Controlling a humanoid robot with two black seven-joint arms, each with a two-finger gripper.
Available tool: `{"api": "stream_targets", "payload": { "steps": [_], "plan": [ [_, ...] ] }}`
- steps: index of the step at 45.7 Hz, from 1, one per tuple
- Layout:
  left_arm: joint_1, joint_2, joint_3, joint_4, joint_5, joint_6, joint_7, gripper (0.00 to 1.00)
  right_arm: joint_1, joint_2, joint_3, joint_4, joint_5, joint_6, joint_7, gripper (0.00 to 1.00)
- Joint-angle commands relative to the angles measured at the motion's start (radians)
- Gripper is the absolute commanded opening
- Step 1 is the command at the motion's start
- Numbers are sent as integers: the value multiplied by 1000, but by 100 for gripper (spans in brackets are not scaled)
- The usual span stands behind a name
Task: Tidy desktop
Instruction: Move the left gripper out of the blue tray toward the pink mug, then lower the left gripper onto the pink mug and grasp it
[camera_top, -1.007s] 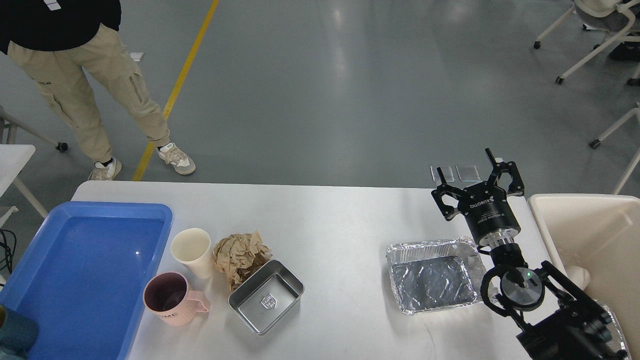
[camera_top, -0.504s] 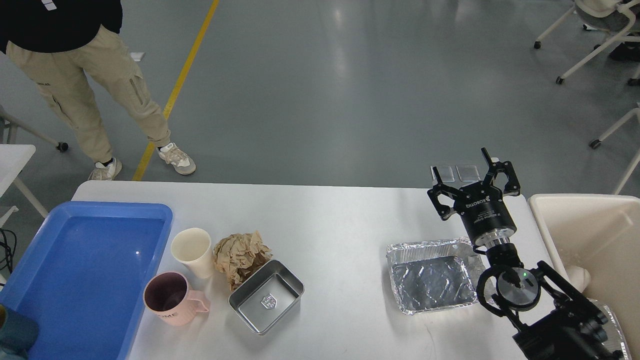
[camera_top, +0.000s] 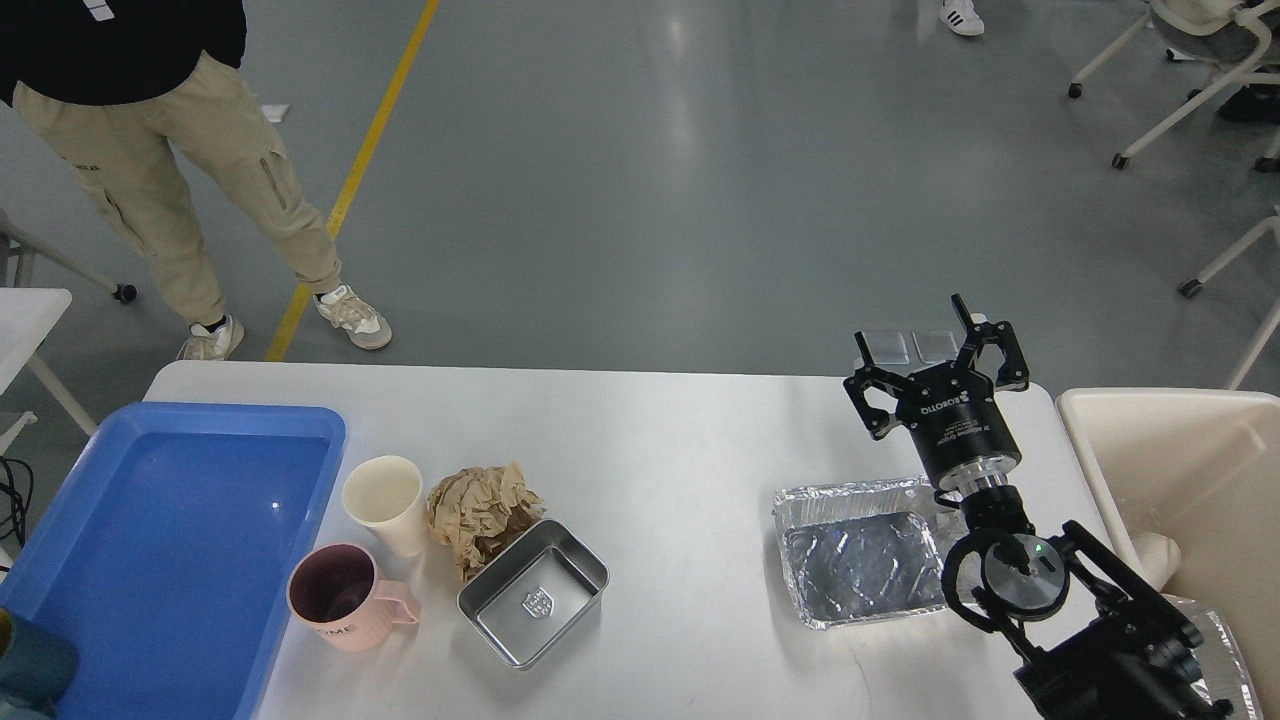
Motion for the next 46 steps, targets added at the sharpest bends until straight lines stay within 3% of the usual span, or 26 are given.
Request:
{"api": "stream_targets", "payload": {
  "steps": [1,13,26,37,46],
  "plan": [
    [-73,-4,42,-49,133,-39,-23,97,0,1,-3,3,0,-1,0,100],
    [-248,-10,310,-205,240,-102,-20,97,4,-4,-3,23,0,-1,0,100],
    [-503,-202,620,-190,469,-114,-16,97,0,-4,-3,34,-1,-2,0,100],
    [-654,-363,768,-136,496,-119,3,97,-3,-10,0,38,-3,-1,0,100],
    [-670,-373,792,-129,496,-119,6,97,-9,-10,2,43,-5,-1,0,100]
  ]
}}
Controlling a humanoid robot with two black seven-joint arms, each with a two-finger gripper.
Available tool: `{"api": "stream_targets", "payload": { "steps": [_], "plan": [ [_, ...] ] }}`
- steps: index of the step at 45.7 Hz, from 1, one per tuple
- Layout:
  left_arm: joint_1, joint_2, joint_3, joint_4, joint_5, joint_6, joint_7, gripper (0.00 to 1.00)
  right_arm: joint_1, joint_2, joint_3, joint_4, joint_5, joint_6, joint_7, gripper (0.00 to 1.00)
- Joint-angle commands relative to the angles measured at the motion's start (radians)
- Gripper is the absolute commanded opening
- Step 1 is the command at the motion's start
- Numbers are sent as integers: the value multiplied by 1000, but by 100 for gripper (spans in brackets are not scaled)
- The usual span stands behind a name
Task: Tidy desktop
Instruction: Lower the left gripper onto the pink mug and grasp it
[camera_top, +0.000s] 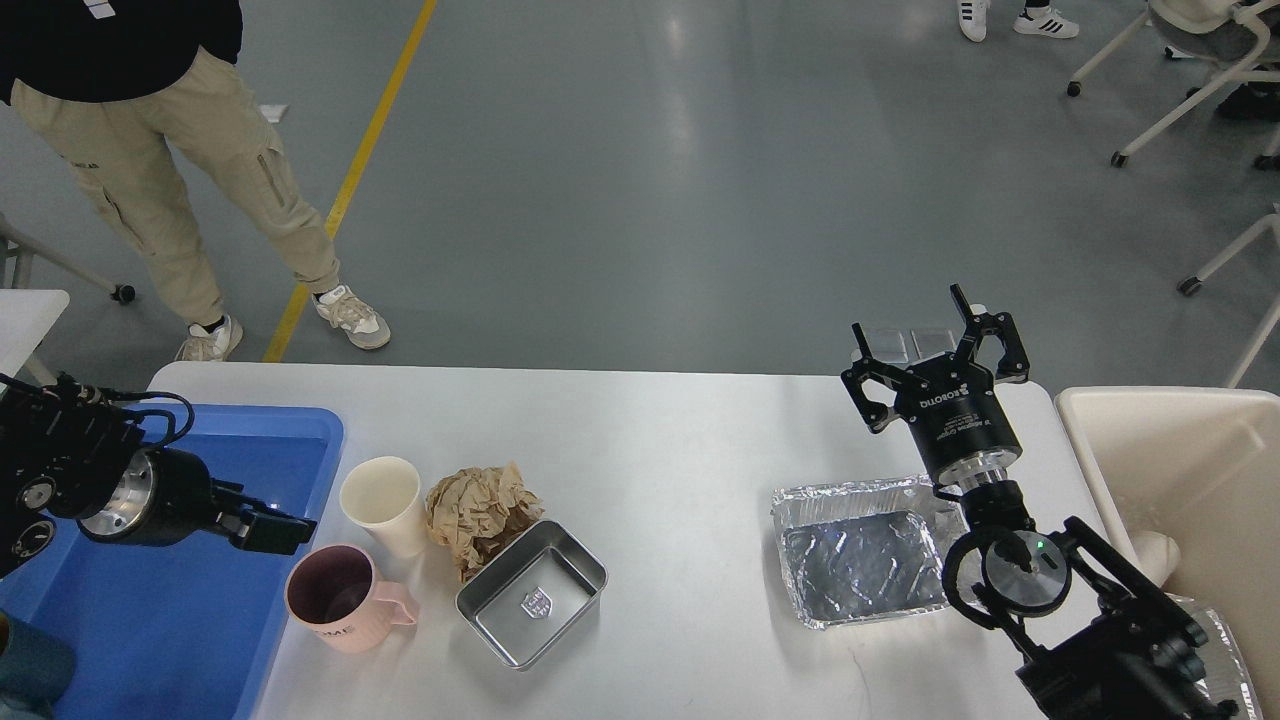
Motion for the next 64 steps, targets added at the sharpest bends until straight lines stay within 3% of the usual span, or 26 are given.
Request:
{"api": "stream_targets", "payload": {
  "steps": [1,45,53,60,64],
  "plan": [
    [-4,-4,9,9,2,0,1,97,-1,0,1,1,-1,0,0,100],
    [-18,-162,83,119,104,3,-16,97,-15,-1,1,15,-1,2,2,100],
    [-43,-168,86,142,117,14,-69,95,-15,-8,2,24,-1,2,2,100],
    [-43,-167,89,156,196,28,-115,78,-16,-8,1,32,-2,2,2,100],
    [-44,-167,105,158,201,26,-124,78,-16,-17,1,32,-2,2,2,100]
  ]
}}
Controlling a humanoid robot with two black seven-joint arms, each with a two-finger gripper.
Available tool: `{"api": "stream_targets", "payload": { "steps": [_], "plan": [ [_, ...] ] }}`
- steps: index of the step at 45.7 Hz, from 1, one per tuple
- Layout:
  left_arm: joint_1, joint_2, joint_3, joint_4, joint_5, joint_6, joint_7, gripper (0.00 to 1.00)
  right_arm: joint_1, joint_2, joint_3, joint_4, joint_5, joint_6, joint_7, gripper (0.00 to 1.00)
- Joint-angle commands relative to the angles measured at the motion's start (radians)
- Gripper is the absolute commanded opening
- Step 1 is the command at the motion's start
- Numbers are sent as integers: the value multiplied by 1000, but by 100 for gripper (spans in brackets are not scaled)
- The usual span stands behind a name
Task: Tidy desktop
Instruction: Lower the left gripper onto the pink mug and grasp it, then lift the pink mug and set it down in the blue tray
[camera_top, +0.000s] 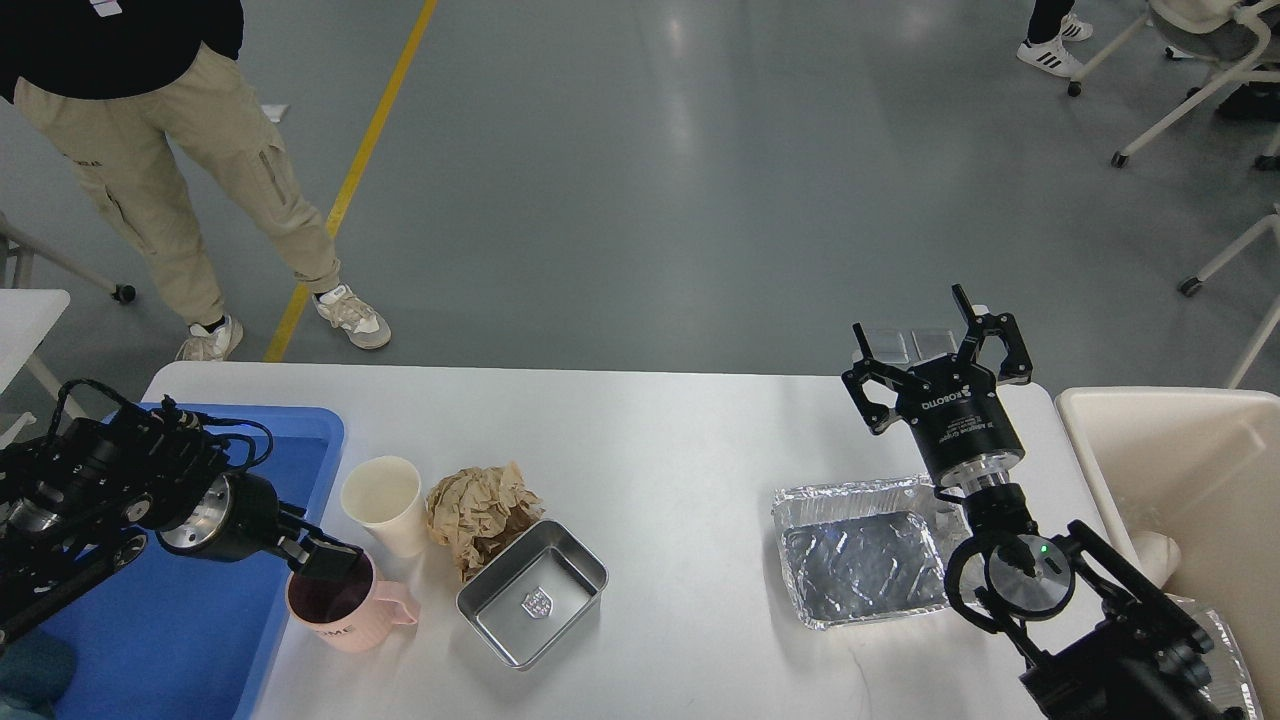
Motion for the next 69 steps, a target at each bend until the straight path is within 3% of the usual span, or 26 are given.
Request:
{"api": "stream_targets", "payload": {
  "steps": [1,8,12,16,24,33,42,58,69],
  "plan": [
    [-1,1,17,4,17,2,-18,78,-2,-9,-1,1,-1,-1,0,100],
    [2,-2,27,6,19,1,-20,77,-1,-9,1,6,1,-1,0,100],
    [3,-5,27,6,20,1,-20,69,-1,-9,1,6,-1,-1,0,100],
    [2,-8,36,15,30,1,-20,53,-1,-9,1,6,-1,-1,0,100],
    [-1,-8,54,20,36,1,-23,40,-1,-11,1,6,1,1,0,100],
    [0,-8,56,20,62,2,-75,18,-2,-17,1,7,1,1,0,100],
    [0,-4,56,20,82,2,-107,8,-2,-17,1,6,-1,2,0,100],
    [-4,5,54,17,91,8,-165,1,-2,-17,1,6,-1,1,0,100],
    [-17,85,37,-63,67,7,-244,1,-2,-11,-1,3,-10,1,0,100]
  ]
}}
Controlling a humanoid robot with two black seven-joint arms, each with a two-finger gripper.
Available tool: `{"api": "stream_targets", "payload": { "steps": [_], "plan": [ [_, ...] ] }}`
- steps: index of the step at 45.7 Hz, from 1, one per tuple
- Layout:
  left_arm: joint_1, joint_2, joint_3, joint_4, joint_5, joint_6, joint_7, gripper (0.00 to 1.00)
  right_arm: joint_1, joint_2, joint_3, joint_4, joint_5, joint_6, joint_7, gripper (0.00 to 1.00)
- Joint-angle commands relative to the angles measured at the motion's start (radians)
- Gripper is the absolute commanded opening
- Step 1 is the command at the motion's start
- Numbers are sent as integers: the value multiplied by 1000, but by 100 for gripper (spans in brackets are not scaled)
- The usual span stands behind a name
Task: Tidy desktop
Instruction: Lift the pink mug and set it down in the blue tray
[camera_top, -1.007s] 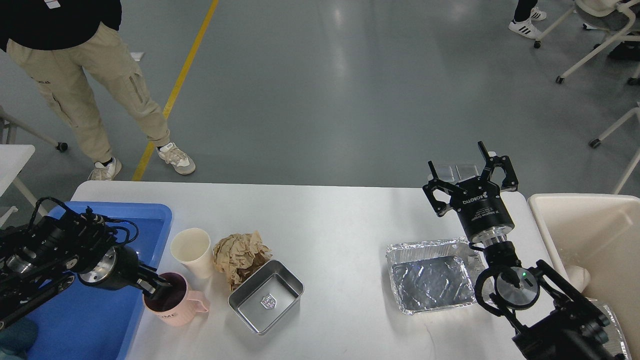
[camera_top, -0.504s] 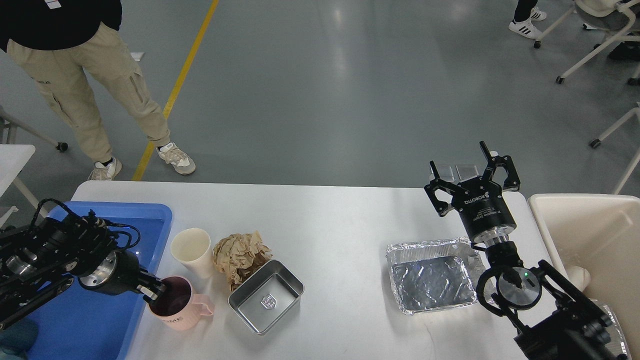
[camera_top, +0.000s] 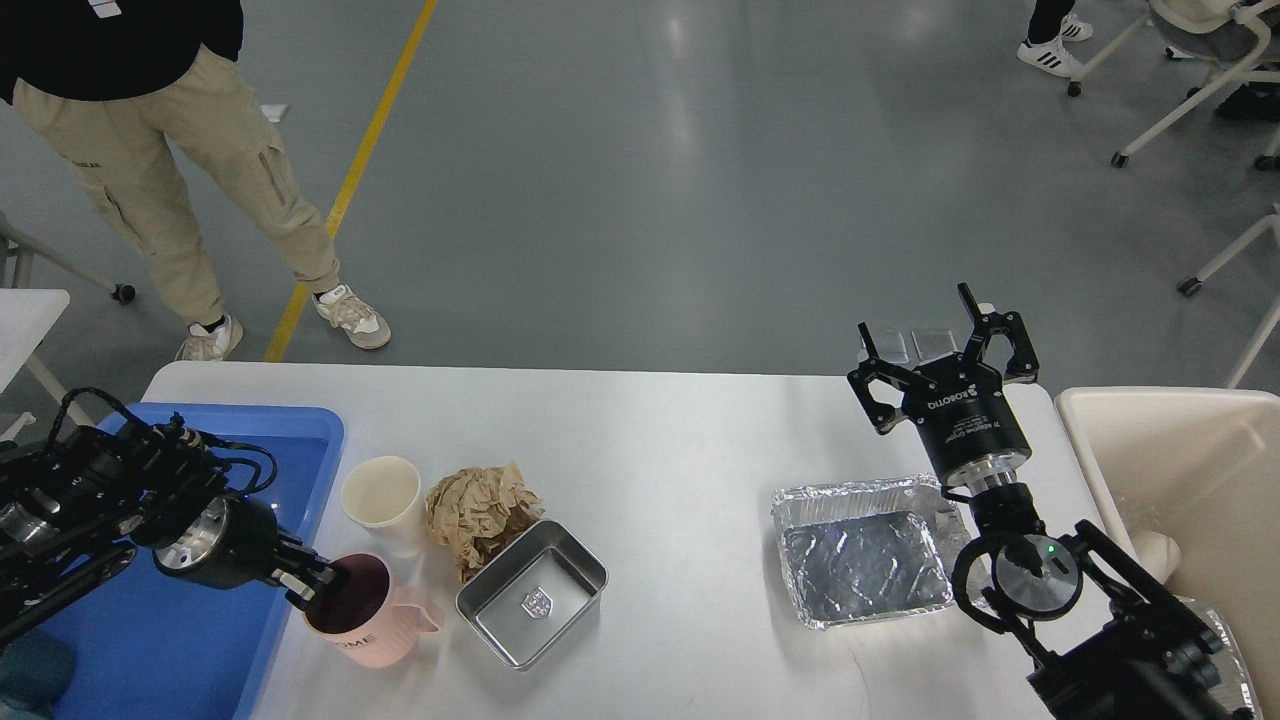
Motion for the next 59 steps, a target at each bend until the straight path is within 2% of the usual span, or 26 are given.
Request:
{"api": "stream_targets", "payload": {
  "steps": [1,10,19,29,40,50,59],
  "plan": [
    [-4,62,-10,-61,-21,-1,-27,1,2,4,0,-3,-6,0,0,100],
    [-33,182,-44,-147,-91,-1,-30,2,6,4,0,-3,-7,-2,0,100],
    [-47,329,-133,-241,-183,-12,-33,2,11,5,0,-3,-9,-3,0,100],
    [-48,519,-187,-325,-297,-10,-65,3,14,9,-2,-3,-9,-3,0,100],
    [-33,633,-171,-327,-329,10,-89,3,14,9,0,-2,-9,-3,0,100],
    [-9,729,-78,-299,-292,155,-84,3,14,5,0,1,-7,-3,0,100],
    [-4,739,88,-215,-194,350,-76,3,14,10,1,3,-7,-3,0,100]
  ]
}}
